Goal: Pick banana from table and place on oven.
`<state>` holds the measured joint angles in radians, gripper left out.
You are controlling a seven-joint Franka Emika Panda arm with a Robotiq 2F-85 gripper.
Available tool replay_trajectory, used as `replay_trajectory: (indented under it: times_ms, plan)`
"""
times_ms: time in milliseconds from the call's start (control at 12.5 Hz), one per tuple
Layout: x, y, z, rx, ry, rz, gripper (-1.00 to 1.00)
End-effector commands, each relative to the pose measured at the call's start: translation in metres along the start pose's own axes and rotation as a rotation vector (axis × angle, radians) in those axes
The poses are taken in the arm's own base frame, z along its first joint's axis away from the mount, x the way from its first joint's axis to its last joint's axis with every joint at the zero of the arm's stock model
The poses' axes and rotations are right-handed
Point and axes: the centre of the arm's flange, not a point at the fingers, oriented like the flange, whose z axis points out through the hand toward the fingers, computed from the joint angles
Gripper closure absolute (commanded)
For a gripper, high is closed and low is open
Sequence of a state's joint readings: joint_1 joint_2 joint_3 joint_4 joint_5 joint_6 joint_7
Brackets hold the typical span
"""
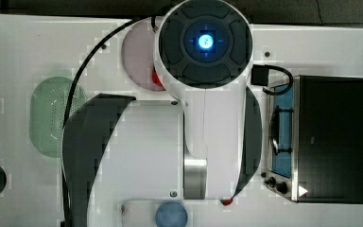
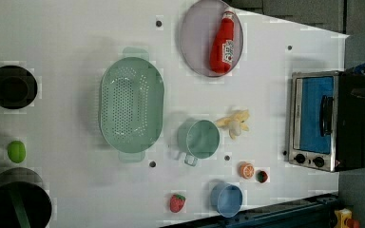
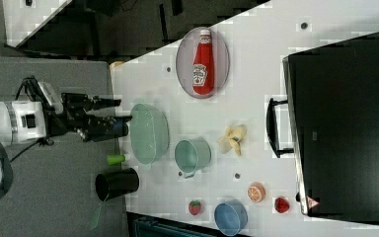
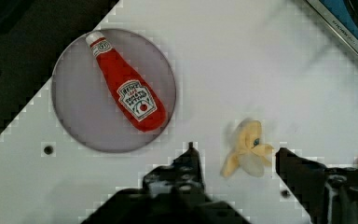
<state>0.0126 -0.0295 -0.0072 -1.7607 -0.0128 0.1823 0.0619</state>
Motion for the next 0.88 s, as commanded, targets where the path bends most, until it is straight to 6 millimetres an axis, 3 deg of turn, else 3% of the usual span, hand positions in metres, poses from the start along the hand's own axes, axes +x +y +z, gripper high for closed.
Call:
replay_trajectory:
  times_ms: [80, 240, 480, 640, 880]
  plan:
    - [-0.067, 0.111, -0.077, 0.001, -0.003, 0.091, -0.6]
    - [-0.067, 0.111, -0.077, 0.001, -0.003, 0.09, -0.99]
    - [-0.066, 0.109, -0.068, -0.014, -0.015, 0.089, -1.0]
    - [-0.06, 0.101, -0.041, -0.044, -0.041, 0.088, -1.0]
    - [-0.046, 0.084, 0.02, -0.08, -0.071, 0.084, -1.0]
